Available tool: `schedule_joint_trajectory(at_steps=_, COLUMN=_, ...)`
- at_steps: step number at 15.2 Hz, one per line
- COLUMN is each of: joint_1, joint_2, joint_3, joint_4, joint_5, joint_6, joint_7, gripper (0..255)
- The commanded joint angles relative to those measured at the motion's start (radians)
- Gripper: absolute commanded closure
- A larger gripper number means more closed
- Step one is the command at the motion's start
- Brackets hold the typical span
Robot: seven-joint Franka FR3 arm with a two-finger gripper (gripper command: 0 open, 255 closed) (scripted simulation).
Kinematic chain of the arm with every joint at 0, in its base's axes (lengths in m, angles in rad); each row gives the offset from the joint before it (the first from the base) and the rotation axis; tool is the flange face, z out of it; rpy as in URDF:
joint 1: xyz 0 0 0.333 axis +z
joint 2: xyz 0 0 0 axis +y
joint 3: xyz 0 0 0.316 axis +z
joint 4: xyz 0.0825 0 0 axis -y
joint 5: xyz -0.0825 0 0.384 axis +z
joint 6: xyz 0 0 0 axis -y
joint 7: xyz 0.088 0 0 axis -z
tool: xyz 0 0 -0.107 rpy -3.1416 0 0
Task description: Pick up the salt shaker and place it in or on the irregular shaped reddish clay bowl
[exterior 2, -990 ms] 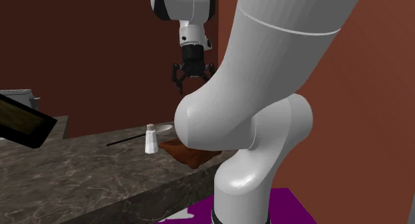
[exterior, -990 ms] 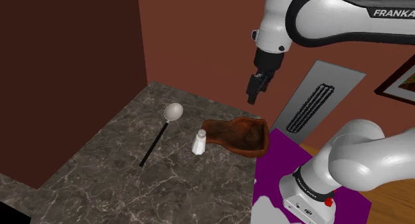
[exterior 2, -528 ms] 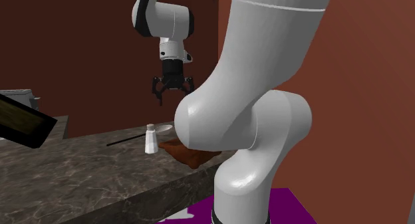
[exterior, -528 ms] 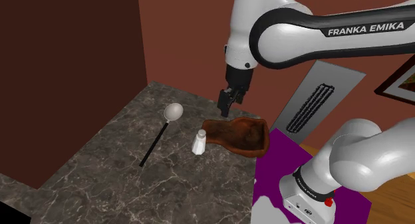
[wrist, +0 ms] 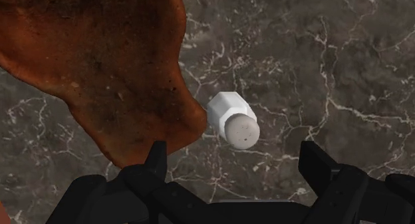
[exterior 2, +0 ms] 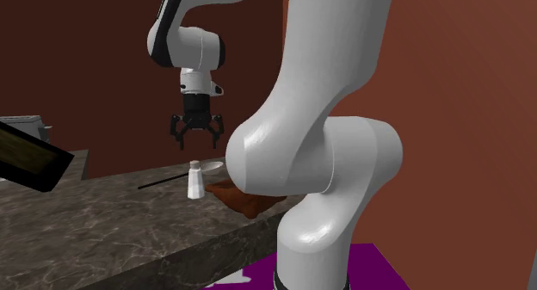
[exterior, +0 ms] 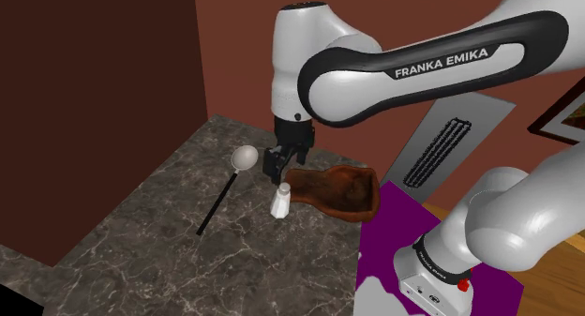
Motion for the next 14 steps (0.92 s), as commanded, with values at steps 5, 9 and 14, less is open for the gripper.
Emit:
schedule_joint_trajectory(at_steps=5, joint_1=0.007, joint_2=0.053, joint_3=0.021, joint_4=-0.031, joint_5=-0.006, joint_6=0.084, joint_7=0.025, gripper=0)
schedule_joint_trajectory(at_steps=9, joint_1=0.008, joint_2=0.067, joint_3=0.025, joint_4=-0.054, joint_5=-0.008, joint_6=0.121, joint_7=0.028, gripper=0)
schedule_joint_trajectory(at_steps=14, joint_1=0.008, joint_2=0.067, joint_3=0.025, joint_4=-0.054, joint_5=-0.008, joint_6=0.121, joint_7=0.028, gripper=0)
